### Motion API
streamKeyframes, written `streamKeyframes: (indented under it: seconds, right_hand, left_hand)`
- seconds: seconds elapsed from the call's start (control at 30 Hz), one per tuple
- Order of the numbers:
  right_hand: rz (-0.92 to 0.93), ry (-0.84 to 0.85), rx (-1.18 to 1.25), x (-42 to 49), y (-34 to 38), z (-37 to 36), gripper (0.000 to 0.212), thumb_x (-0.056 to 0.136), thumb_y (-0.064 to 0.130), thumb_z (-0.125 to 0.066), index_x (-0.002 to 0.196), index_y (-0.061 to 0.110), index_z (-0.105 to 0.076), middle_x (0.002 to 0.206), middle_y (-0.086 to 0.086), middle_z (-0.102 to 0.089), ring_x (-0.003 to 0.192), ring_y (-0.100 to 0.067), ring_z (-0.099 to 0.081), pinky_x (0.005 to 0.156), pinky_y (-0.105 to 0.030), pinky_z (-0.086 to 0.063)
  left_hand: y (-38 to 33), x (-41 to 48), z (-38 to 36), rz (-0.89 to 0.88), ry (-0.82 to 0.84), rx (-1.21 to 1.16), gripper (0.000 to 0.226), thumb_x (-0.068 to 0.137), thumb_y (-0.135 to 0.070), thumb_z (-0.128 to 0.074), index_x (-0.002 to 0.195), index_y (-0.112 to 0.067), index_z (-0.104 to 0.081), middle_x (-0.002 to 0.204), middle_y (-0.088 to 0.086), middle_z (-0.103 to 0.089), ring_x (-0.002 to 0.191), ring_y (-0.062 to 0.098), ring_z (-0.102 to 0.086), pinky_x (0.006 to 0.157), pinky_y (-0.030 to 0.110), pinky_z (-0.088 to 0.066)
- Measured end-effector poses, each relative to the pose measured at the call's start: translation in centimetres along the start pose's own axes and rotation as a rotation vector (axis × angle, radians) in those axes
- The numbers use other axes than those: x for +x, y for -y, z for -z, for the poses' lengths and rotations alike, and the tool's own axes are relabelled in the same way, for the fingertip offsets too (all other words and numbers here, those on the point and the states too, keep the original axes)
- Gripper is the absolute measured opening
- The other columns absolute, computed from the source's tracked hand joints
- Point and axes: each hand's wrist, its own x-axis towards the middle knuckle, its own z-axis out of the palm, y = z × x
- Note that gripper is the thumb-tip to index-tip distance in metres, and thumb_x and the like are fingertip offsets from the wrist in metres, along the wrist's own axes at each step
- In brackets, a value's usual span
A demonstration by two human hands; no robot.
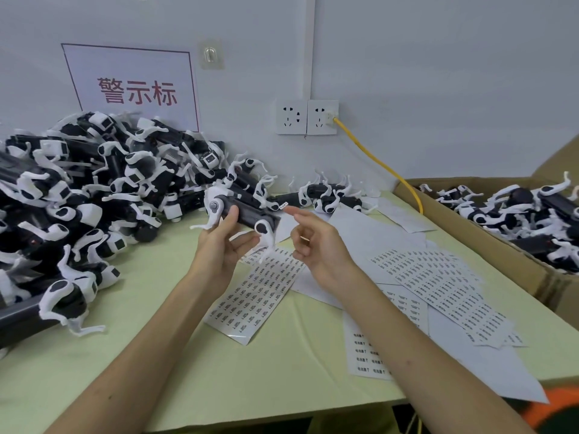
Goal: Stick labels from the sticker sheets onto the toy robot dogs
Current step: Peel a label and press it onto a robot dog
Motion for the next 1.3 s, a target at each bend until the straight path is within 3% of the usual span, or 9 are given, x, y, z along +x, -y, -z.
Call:
streamKeyframes:
  seconds: [0.1, 0.27, 0.37, 0.43, 0.57, 0.77, 0.93, 1.23, 1.3]
  right_hand:
    - [-0.043, 0.106, 0.179, -0.3, 0.3, 0.0, 0.028, 0.09, 0.018, -0.06, 0.105, 0.025, -0.081, 0.056, 0.0, -0.044, 0.048, -0.012, -0.024, 0.045, -0.022, -0.027]
    - [-0.118, 0.377, 0.145, -1.2, -0.9, -0.9, 0.044, 0.088, 0.023, -0.058, 0.129, 0.036, -0.07, 0.053, 0.004, -0.042, 0.052, -0.012, -0.022, 0.049, -0.024, -0.023]
    - [-0.144, 0.407, 0.073, -1.5, -2.2, -1.6, 0.048, 0.093, 0.021, -0.052, 0.137, 0.036, -0.064, 0.056, 0.003, -0.043, 0.058, -0.016, -0.016, 0.049, -0.025, -0.023]
    - [-0.158, 0.399, 0.076, -1.5, -2.5, -1.7, 0.049, 0.096, 0.018, -0.049, 0.14, 0.035, -0.061, 0.058, 0.003, -0.042, 0.058, -0.015, -0.015, 0.049, -0.024, -0.023]
    - [-0.148, 0.409, 0.092, -1.5, -2.5, -1.7, 0.053, 0.094, 0.016, -0.049, 0.141, 0.038, -0.059, 0.061, 0.003, -0.043, 0.056, -0.014, -0.017, 0.048, -0.023, -0.026]
    - [-0.149, 0.416, 0.065, -1.7, -2.8, -1.9, 0.057, 0.095, 0.011, -0.045, 0.142, 0.042, -0.057, 0.065, 0.002, -0.042, 0.059, -0.015, -0.016, 0.05, -0.024, -0.022]
    - [-0.144, 0.426, 0.071, -1.7, -3.0, -2.0, 0.056, 0.098, 0.009, -0.043, 0.143, 0.041, -0.056, 0.066, 0.002, -0.043, 0.057, -0.014, -0.019, 0.051, -0.025, -0.021]
    - [-0.169, 0.469, 0.092, -1.6, -3.2, -1.9, 0.056, 0.097, 0.011, -0.045, 0.142, 0.043, -0.056, 0.068, 0.002, -0.04, 0.058, -0.014, -0.019, 0.05, -0.024, -0.025]
    - [-0.17, 0.468, 0.094, -1.6, -3.2, -1.9, 0.056, 0.098, 0.011, -0.045, 0.142, 0.043, -0.057, 0.069, 0.002, -0.039, 0.058, -0.014, -0.019, 0.05, -0.024, -0.025]
  left_hand:
    - [0.0, -0.1, -0.2, 0.005, 0.008, -0.107, 0.044, 0.098, -0.024, -0.062, 0.137, -0.005, -0.057, 0.132, 0.015, -0.064, 0.109, 0.029, -0.073, 0.088, 0.03, -0.06]
    - [-0.1, -0.5, -0.8, -0.006, 0.024, -0.112, 0.083, 0.092, -0.023, -0.064, 0.162, -0.011, -0.02, 0.137, 0.01, -0.065, 0.119, 0.029, -0.07, 0.102, 0.033, -0.054]
    - [0.0, -0.8, -1.0, 0.0, 0.048, -0.117, 0.086, 0.09, -0.024, -0.065, 0.16, -0.023, -0.015, 0.126, 0.016, -0.072, 0.119, 0.027, -0.07, 0.107, 0.036, -0.048]
    - [0.0, -0.9, -1.2, -0.019, 0.032, -0.119, 0.082, 0.087, -0.021, -0.067, 0.148, -0.039, -0.015, 0.118, 0.014, -0.076, 0.114, 0.026, -0.073, 0.097, 0.033, -0.055]
    - [0.3, -1.0, -1.2, -0.02, 0.017, -0.138, 0.105, 0.086, -0.017, -0.07, 0.157, -0.045, 0.002, 0.146, 0.022, -0.055, 0.117, 0.028, -0.071, 0.093, 0.033, -0.056]
    - [0.4, -1.0, -1.2, -0.052, 0.016, -0.109, 0.073, 0.086, -0.013, -0.069, 0.134, -0.04, -0.02, 0.145, 0.031, -0.054, 0.118, 0.029, -0.07, 0.093, 0.031, -0.059]
    - [0.3, -0.9, -1.0, -0.018, -0.015, -0.103, 0.082, 0.084, -0.014, -0.071, 0.154, -0.003, -0.032, 0.142, 0.033, -0.056, 0.118, 0.03, -0.07, 0.084, 0.025, -0.059]
    - [0.5, -0.7, -0.9, -0.062, -0.044, -0.135, 0.084, 0.086, -0.011, -0.072, 0.156, -0.004, -0.026, 0.119, 0.025, -0.06, 0.116, 0.036, -0.07, 0.089, 0.03, -0.059]
    - [0.7, -0.6, -0.9, -0.073, -0.048, -0.132, 0.07, 0.092, -0.006, -0.068, 0.152, -0.011, -0.032, 0.116, 0.022, -0.059, 0.118, 0.037, -0.068, 0.092, 0.033, -0.059]
